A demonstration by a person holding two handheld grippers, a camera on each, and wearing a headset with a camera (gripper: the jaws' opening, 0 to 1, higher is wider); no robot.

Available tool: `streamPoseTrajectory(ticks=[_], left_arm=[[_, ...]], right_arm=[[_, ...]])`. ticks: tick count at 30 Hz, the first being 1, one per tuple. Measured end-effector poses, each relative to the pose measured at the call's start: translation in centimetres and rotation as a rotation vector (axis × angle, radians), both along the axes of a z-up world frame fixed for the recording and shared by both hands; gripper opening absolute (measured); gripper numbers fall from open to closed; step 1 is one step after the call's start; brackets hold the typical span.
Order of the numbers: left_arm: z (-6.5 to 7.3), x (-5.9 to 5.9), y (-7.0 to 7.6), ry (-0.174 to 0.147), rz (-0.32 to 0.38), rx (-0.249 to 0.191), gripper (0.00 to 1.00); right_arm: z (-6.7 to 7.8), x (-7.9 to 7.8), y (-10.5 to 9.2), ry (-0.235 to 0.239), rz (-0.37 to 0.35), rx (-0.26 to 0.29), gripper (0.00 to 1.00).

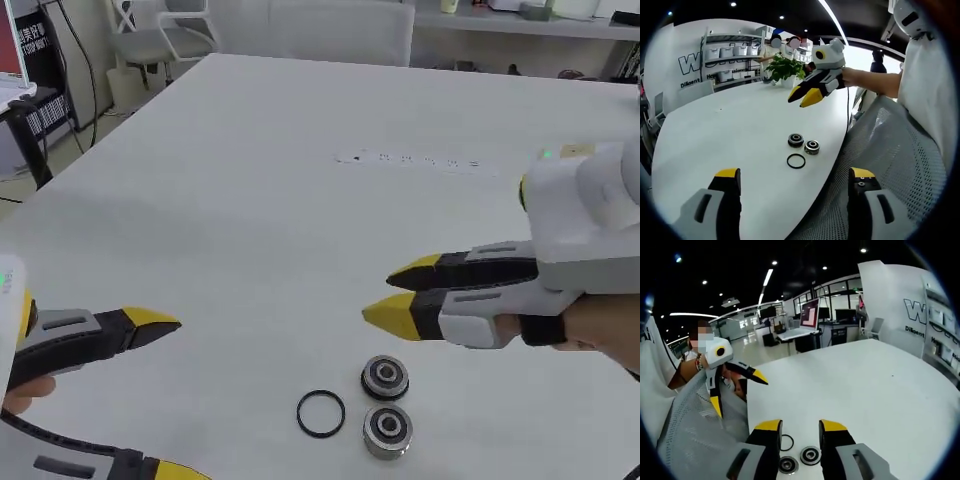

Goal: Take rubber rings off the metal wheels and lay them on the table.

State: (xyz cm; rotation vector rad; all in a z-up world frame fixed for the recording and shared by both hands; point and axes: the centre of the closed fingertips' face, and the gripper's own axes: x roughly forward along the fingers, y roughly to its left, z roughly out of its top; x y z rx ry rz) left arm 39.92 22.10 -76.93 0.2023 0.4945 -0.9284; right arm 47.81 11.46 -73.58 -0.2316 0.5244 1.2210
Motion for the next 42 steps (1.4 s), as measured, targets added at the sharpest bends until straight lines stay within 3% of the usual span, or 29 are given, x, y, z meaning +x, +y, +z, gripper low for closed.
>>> streamPoseTrajectory(ticks=[6, 16, 23, 27, 31, 37, 42], left_arm=[[0.4, 0.5, 0.6, -0.025, 0.015, 0.012, 0.88], [1.8, 1.2, 2.4, -0.063, 0.036, 0.040, 0.88], [4.0, 2.0, 3.0, -0.113, 0.040, 0.034, 0.88], [5.2, 2.4, 2.9, -0.138, 0.032, 0.030, 0.88], [5.3, 3.0, 2.9, -0.149, 0.026, 0.044, 0.87], [6.8, 4.0, 2.0, -0.187, -0.002, 0.025, 0.87], [7.6, 5.0, 1.1, -0.214, -0.033, 0.040, 0.87]], right_arm=[[-0.4, 0.3, -1.4, -0.015, -0.021, -0.024, 0.30], [-1.1, 1.0, -3.5, 0.025, -0.085, 0.014, 0.32], [-3.8, 1.1, -4.5, 0.069, -0.136, 0.005, 0.32], [-4.9, 0.8, -4.4, 0.092, -0.132, -0.011, 0.32], [-5.5, 0.8, -4.6, 0.103, -0.127, -0.025, 0.31], [-6.1, 0.6, -4.9, 0.117, -0.130, -0.028, 0.31], [-6.6, 0.9, -5.4, 0.130, -0.151, -0.013, 0.30]])
